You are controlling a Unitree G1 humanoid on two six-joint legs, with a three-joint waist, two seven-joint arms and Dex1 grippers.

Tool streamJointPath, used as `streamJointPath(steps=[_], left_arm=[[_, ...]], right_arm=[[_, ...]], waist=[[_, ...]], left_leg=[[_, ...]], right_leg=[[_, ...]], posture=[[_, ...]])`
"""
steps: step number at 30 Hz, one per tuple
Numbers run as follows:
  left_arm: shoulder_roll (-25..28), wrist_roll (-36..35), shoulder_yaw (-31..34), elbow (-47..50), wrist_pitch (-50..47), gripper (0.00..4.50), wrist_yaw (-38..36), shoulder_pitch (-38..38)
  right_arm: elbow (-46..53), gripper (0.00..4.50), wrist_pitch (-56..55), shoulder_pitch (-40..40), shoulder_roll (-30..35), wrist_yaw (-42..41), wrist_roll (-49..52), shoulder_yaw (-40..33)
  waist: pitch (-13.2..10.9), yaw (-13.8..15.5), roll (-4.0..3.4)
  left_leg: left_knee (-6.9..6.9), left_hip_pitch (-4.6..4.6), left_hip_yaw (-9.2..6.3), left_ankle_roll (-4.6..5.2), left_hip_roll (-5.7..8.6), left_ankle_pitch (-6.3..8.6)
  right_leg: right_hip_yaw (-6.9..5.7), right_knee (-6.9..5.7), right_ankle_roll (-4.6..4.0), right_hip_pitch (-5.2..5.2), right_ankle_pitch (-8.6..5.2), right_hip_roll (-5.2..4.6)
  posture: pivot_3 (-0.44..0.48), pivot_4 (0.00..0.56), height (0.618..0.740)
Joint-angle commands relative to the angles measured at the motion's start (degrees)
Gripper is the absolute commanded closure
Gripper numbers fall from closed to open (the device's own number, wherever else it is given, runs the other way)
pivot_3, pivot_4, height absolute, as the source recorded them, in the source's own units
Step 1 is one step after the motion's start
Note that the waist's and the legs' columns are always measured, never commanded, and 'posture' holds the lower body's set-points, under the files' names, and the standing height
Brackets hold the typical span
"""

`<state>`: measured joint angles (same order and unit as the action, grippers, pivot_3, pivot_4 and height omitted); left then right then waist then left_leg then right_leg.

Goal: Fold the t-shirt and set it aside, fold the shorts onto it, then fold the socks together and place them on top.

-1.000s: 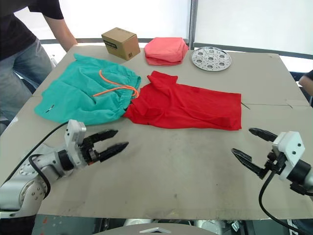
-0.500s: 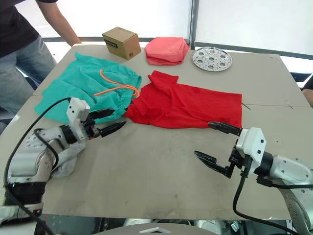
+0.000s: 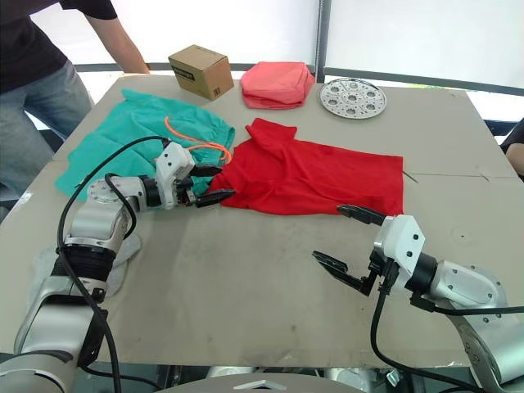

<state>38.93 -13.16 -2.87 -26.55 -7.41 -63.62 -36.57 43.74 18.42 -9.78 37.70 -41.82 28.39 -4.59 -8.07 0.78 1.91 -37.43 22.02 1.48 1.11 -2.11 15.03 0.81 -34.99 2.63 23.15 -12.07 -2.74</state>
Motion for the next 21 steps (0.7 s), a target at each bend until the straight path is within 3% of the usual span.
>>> streamJointPath(steps=[1,13,16,21], left_arm=[[-0.40,1.30,-0.28,-3.36,4.08,0.54,-2.38,-3.14],[-8.12,6.29,-4.40,-15.33,9.77,0.54,-5.36,-10.38],[-9.86,7.70,-4.65,-19.90,11.39,1.30,-4.40,-12.68],[-10.56,9.85,-5.00,-24.38,14.80,3.60,-4.75,-14.22]], right_arm=[[2.30,0.00,-0.27,-0.08,-0.21,1.19,-0.19,-0.41],[1.61,0.00,0.96,0.78,0.40,3.08,-1.43,-0.97],[1.58,0.00,1.71,1.03,0.75,3.47,-1.66,-1.45],[2.06,0.00,2.78,0.37,1.51,3.66,-1.34,-2.95]], waist=[[0.00,0.01,0.00],[0.02,0.01,0.03],[0.02,0.03,0.04],[0.02,-0.04,0.05]], left_leg=[[0.00,0.00,0.00,0.00,0.00,0.00],[-0.07,0.05,-0.06,0.00,0.00,0.00],[-0.07,0.07,-0.05,0.01,0.01,0.00],[-0.08,0.07,-0.06,0.01,0.01,0.00]], right_leg=[[0.00,0.00,0.05,0.00,0.03,0.00],[-0.03,-0.03,0.21,0.00,0.13,0.03],[-0.03,-0.02,0.22,0.00,0.14,0.03],[-0.03,-0.02,0.23,0.00,0.14,0.03]], posture=[[0.000,0.150,0.740],[0.000,0.150,0.740],[0.000,0.150,0.740],[0.000,0.150,0.740]])
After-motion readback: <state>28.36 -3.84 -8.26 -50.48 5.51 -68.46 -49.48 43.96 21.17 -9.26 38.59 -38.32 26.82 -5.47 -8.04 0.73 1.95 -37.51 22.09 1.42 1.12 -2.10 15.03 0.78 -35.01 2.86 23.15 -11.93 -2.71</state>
